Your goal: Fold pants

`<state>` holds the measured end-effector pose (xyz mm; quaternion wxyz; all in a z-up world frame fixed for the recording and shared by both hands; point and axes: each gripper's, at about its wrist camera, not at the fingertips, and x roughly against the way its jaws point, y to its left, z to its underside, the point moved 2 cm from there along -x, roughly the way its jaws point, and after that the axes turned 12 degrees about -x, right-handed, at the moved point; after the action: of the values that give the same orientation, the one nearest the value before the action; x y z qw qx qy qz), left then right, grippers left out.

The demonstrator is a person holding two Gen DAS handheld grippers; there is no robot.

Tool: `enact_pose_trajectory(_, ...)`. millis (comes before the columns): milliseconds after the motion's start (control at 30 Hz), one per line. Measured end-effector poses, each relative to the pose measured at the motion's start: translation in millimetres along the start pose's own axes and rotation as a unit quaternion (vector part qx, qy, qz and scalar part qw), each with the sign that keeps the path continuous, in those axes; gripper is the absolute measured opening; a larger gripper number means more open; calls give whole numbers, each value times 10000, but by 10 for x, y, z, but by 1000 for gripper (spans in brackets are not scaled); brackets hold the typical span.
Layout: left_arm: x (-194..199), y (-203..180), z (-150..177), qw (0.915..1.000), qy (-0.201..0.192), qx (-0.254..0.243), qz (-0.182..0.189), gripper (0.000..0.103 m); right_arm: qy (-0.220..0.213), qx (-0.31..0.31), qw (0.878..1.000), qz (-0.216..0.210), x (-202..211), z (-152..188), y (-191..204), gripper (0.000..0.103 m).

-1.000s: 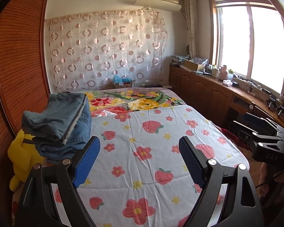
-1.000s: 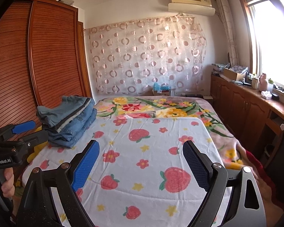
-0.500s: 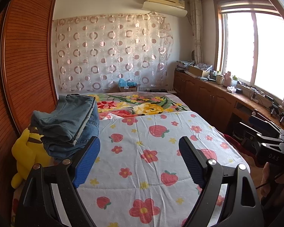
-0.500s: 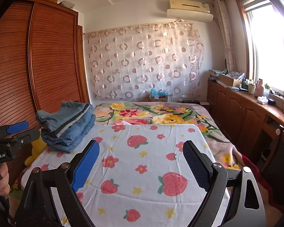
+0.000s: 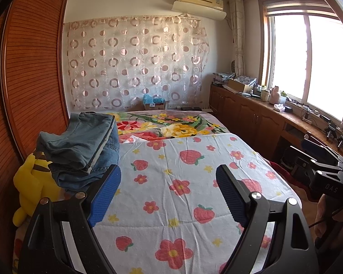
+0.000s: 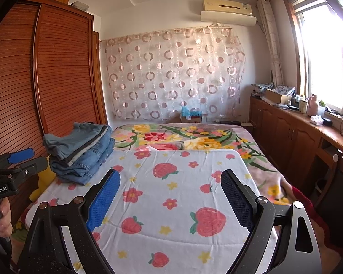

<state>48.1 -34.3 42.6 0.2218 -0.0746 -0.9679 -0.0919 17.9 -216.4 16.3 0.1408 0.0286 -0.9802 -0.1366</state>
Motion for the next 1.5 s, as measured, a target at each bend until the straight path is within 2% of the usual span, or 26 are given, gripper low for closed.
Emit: enact_pose_trajectory(1500,-9,3,20,10000,-9,-12,-6,86,-10,19,10000,-38,-14,43,-20,91)
